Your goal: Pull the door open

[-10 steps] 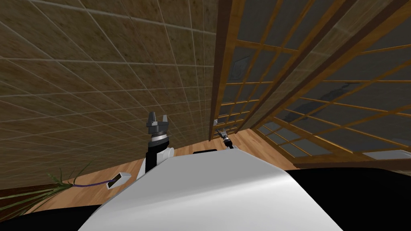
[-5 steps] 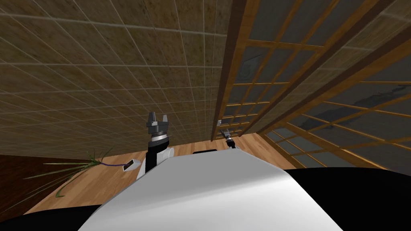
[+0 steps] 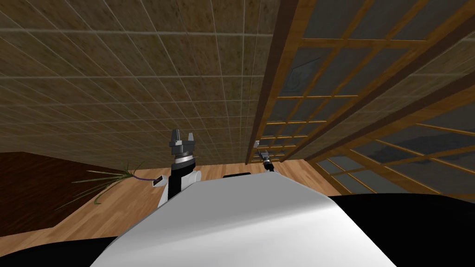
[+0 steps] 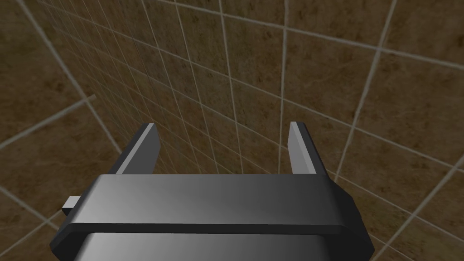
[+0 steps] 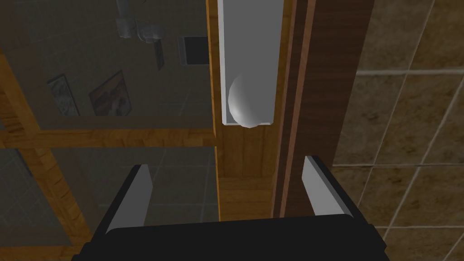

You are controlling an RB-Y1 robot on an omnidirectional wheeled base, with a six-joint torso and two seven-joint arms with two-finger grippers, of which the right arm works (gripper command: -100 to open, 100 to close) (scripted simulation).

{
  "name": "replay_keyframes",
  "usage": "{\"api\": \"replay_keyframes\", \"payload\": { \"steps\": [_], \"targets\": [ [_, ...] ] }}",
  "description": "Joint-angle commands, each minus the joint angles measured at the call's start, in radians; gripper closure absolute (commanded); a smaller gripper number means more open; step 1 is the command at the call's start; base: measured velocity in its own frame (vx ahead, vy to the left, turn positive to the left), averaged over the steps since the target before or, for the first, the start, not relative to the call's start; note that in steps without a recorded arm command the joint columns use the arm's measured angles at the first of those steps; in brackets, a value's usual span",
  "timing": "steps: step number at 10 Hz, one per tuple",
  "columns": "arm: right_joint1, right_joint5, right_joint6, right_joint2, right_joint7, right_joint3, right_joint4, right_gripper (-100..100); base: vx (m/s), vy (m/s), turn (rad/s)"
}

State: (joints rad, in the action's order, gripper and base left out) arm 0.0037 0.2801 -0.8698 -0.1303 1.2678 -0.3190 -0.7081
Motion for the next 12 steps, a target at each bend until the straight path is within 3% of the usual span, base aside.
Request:
{"api": "replay_keyframes", "payload": {
  "steps": [1, 5, 6, 7, 8, 12],
  "targets": [
    [-0.023, -0.007, -0.026, -0.009, 0.009, -0.018, 0.05, -100, 0.027, -0.035, 0.045],
    [-0.063, -0.026, -0.035, 0.006, 0.046, -0.098, 0.106, -100, 0.065, -0.072, 0.22],
    [-0.078, -0.027, -0.038, 0.017, 0.053, -0.107, 0.115, -100, 0.136, -0.071, 0.265],
    [-0.07, -0.026, -0.036, 0.011, 0.048, -0.1, 0.112, -100, 0.064, -0.035, 0.059],
    [-0.07, -0.026, -0.036, 0.011, 0.048, -0.1, 0.112, 100, -0.01, 0.01, -0.021],
    [-0.07, -0.026, -0.036, 0.011, 0.048, -0.1, 0.112, 100, -0.012, 0.019, 0.001]
  ]
}}
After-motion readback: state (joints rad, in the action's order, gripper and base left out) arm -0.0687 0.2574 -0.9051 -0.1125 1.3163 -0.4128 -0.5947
